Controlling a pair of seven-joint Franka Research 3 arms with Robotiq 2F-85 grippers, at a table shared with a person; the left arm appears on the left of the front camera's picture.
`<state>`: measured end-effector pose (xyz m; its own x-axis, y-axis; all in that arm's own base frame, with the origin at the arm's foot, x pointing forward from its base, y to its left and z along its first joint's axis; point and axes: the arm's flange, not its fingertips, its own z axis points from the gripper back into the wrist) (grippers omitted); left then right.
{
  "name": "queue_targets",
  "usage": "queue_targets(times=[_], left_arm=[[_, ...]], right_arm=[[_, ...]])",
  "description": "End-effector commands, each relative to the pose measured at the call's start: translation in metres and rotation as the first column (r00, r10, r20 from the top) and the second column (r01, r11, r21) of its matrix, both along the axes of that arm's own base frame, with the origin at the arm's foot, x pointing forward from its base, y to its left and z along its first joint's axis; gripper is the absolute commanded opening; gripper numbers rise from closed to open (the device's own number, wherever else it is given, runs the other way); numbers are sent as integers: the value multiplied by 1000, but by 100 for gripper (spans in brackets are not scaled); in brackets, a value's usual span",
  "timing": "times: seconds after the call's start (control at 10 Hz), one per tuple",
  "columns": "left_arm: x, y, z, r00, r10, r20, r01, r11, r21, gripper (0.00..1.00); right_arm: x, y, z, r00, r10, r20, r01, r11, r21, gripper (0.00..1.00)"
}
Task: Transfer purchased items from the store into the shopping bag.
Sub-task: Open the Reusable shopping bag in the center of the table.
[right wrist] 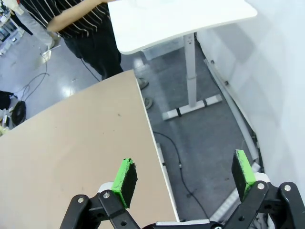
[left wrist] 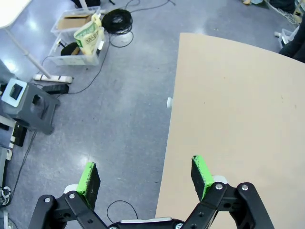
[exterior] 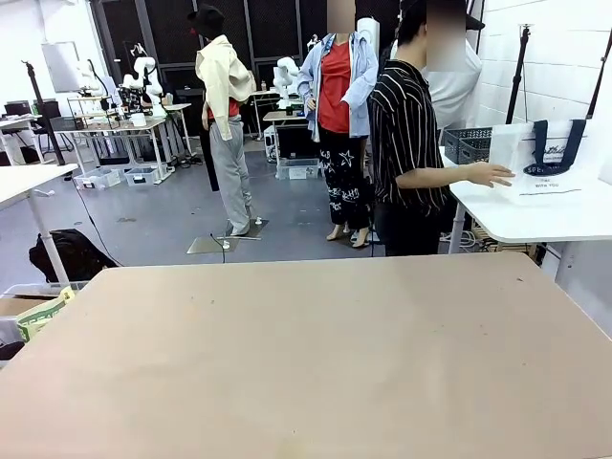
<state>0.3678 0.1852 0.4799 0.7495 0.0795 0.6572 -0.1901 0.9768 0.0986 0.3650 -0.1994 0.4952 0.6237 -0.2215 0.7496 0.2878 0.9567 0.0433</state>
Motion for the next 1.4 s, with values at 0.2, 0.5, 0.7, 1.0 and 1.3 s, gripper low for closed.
queue_targets(times=[0.2, 0.5, 0.7, 1.0, 1.3], left_arm=[[-2, 2, 1, 1000, -2, -4, 2, 1000, 14, 100], [-2, 2, 1, 1000, -2, -4, 2, 1000, 14, 100], [-2, 2, 1, 1000, -2, -4, 2, 1000, 14, 100], [-2, 2, 1, 1000, -2, -4, 2, 1000, 14, 100], [-2, 2, 1, 1000, -2, -4, 2, 1000, 14, 100]], right_arm=[[-2, 1, 1, 1000, 1, -10, -1, 1000, -5, 100], [-2, 1, 1, 1000, 1, -10, -1, 1000, -5, 100], [-2, 1, 1, 1000, 1, -10, -1, 1000, -5, 100], [-2, 1, 1, 1000, 1, -10, -1, 1000, -5, 100], [-2, 1, 1, 1000, 1, -10, -1, 1000, -5, 100]])
